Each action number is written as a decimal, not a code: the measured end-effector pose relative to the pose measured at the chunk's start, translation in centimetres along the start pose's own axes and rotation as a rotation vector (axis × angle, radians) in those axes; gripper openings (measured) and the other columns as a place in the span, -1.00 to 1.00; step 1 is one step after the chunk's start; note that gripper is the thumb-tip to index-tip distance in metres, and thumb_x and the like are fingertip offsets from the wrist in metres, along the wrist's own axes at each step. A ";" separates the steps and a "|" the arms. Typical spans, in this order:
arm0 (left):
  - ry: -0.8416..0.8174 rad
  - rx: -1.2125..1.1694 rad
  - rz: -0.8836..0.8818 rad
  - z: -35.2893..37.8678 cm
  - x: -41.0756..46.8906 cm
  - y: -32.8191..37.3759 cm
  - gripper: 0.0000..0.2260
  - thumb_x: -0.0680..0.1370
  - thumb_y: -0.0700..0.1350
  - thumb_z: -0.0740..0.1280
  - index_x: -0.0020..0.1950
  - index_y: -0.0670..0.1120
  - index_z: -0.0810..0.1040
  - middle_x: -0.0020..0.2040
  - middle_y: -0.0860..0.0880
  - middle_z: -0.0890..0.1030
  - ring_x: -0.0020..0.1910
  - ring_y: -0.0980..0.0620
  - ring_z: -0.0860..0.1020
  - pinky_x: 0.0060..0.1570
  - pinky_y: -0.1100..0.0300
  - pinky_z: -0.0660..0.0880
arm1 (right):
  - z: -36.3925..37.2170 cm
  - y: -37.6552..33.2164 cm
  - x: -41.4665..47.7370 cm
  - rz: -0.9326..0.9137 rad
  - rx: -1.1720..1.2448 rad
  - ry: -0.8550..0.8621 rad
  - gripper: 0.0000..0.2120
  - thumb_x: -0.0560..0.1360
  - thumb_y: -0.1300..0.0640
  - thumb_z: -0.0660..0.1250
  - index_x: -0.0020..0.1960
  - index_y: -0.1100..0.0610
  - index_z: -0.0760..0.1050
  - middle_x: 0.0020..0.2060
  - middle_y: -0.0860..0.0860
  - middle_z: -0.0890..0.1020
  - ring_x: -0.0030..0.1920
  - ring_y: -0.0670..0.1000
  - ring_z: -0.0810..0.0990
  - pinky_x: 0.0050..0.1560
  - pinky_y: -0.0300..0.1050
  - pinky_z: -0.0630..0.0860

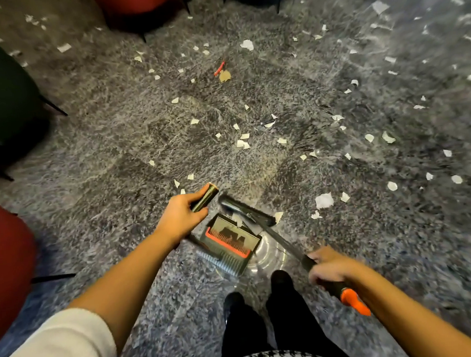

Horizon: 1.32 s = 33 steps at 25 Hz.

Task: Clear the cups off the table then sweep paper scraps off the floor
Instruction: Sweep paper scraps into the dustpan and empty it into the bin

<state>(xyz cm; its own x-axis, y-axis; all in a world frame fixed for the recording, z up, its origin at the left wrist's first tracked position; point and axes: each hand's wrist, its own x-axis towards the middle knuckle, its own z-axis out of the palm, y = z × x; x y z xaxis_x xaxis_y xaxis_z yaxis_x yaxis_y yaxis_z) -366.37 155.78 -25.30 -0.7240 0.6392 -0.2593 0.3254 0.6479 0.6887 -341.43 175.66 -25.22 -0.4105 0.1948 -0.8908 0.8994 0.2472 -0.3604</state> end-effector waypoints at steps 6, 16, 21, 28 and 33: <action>-0.008 0.007 0.027 -0.3 0.4 -0.2 -0.53 0.48 -0.21 0.39 0.38 0.00 0.45 -0.04 -0.08 0.66 -0.42 0.16 0.47 -0.39 0.37 0.38 | 2.3 -0.7 -3.4 -0.032 0.120 -0.052 -0.79 0.38 0.50 0.21 -0.15 0.24 0.47 -0.51 0.09 0.38 -0.71 -0.12 0.38 -0.66 -0.34 0.29; -0.071 -0.011 0.122 -1.5 -0.1 -1.8 -0.53 0.48 -0.24 0.40 0.37 -0.01 0.46 -0.11 -0.04 0.66 -0.46 0.26 0.42 -0.41 0.35 0.33 | 0.0 -0.2 -5.8 0.019 0.462 0.007 -0.57 0.43 0.55 0.11 0.25 0.34 0.42 -0.63 0.10 0.44 -0.71 -0.05 0.37 -0.70 -0.33 0.31; -0.110 0.003 0.127 -2.6 -0.8 -3.8 -0.51 0.47 -0.23 0.42 0.37 0.02 0.45 0.01 0.02 0.65 -0.40 0.34 0.51 -0.38 0.46 0.40 | 1.1 -1.0 -4.1 0.011 0.342 0.108 -0.65 0.40 0.50 0.19 0.16 0.33 0.48 -0.59 0.08 0.45 -0.68 -0.06 0.40 -0.65 -0.32 0.34; -0.098 0.073 0.076 -2.8 -0.2 -3.8 -0.51 0.48 -0.16 0.41 0.39 0.06 0.42 0.02 -0.03 0.66 -0.39 0.28 0.46 -0.41 0.47 0.36 | 5.8 -2.8 -1.4 0.035 0.324 0.096 -0.83 0.37 0.49 0.23 -0.13 0.27 0.40 -0.65 0.05 0.38 -0.71 -0.07 0.37 -0.65 -0.36 0.31; -0.093 0.044 0.100 -3.2 -0.5 -3.6 -0.49 0.48 -0.18 0.40 0.39 0.11 0.41 -0.02 0.02 0.65 -0.43 0.32 0.44 -0.43 0.40 0.37 | 5.1 -4.0 -2.4 0.039 0.396 0.059 -0.70 0.39 0.51 0.19 0.07 0.28 0.39 -0.49 0.12 0.41 -0.72 -0.06 0.37 -0.69 -0.35 0.29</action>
<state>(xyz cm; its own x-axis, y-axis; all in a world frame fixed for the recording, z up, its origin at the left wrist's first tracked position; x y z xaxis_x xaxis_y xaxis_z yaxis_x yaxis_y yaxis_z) -369.13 151.82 -25.54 -0.6280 0.7357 -0.2537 0.4207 0.5952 0.6846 -343.32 169.39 -23.01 -0.3720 0.2539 -0.8929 0.8982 -0.1445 -0.4153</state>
